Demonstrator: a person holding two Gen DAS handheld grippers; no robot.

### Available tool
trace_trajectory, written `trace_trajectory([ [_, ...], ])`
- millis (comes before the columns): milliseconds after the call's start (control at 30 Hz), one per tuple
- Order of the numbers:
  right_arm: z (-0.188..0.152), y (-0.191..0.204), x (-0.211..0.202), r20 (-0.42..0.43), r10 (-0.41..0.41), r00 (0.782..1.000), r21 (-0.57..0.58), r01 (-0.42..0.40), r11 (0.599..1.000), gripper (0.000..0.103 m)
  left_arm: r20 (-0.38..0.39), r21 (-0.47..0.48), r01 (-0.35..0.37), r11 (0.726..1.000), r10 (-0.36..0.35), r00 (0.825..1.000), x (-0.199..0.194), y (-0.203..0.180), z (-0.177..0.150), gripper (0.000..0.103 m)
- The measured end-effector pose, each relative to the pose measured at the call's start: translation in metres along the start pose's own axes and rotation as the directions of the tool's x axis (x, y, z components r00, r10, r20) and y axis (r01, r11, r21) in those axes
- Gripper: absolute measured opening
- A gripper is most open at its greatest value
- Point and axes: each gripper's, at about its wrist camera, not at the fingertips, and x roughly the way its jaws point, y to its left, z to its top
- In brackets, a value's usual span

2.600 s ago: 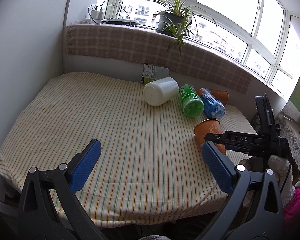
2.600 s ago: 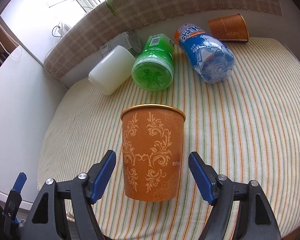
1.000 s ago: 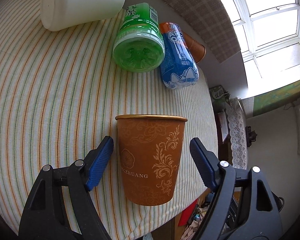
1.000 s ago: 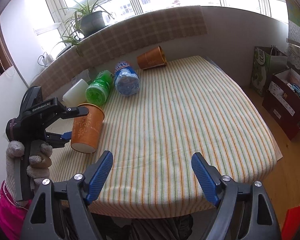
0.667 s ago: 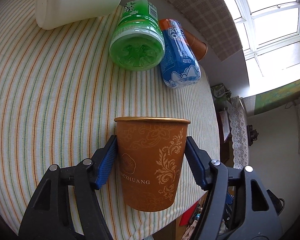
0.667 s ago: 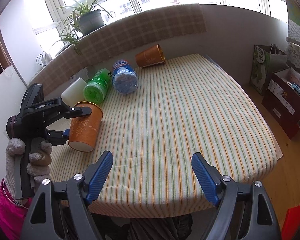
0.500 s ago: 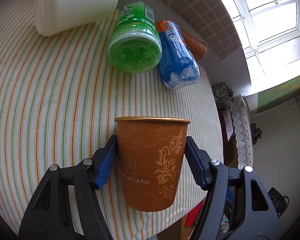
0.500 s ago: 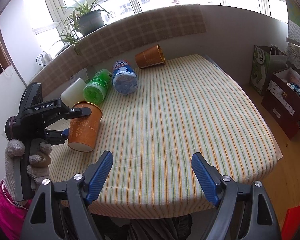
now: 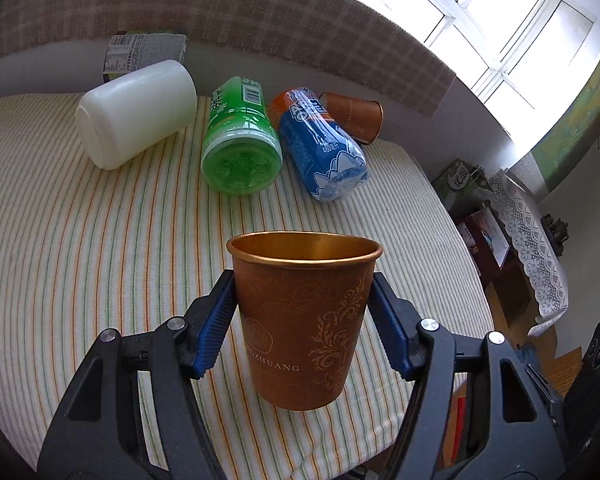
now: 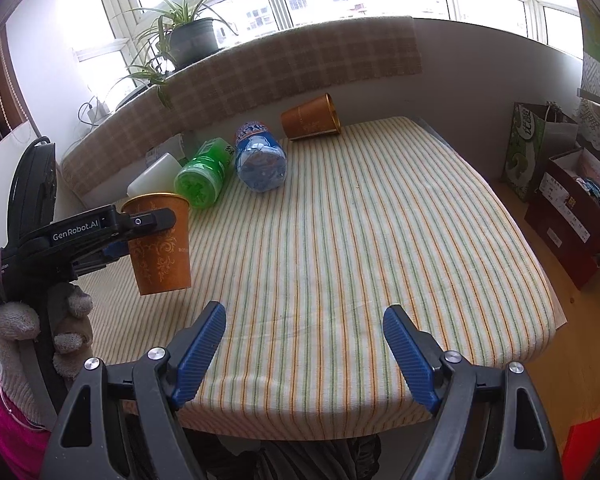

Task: Flip cup upright
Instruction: 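Lower the upright orange cup onto the table with the left gripper and open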

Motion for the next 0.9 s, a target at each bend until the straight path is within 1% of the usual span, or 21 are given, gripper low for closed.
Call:
trace_trajectory([
  [133,0.0,0.004,-0.001,0.009,-0.007,1.0,-0.013,0.007,1.0,0.083,0.04,0.054,-0.031,0.998,0.029,0.999,-0.008,-0.009,-0.003,0.067],
  [267,0.001,0.009,-0.004,0.03,-0.032,0.999,-0.046,0.033,0.998,0.083,0.067,0.088,-0.055,0.995,0.049,0.997,-0.008,-0.017,-0.003,0.067],
  [367,0.001,0.01,-0.005,0.031,-0.026,0.999,-0.048,0.028,0.998,0.083,0.079,0.106,-0.072,0.992,0.064,0.995,-0.007,-0.019,-0.004,0.067],
  [533,0.001,0.01,-0.005,0.034,-0.034,0.999,-0.051,0.036,0.998,0.083,0.103,0.115,-0.099,0.988,0.087,0.991,-0.003,-0.019,-0.001,0.067],
  [733,0.001,0.01,-0.005,0.036,-0.041,0.999,-0.052,0.043,0.998,0.083,0.158,0.118,-0.133,0.984,0.113,0.981,0.002,-0.013,0.003,0.067],
  [900,0.001,0.01,-0.005,0.034,-0.039,0.999,-0.05,0.041,0.998,0.083,0.152,0.115,-0.127,0.985,0.109,0.982,0.008,-0.009,0.0,0.067],
])
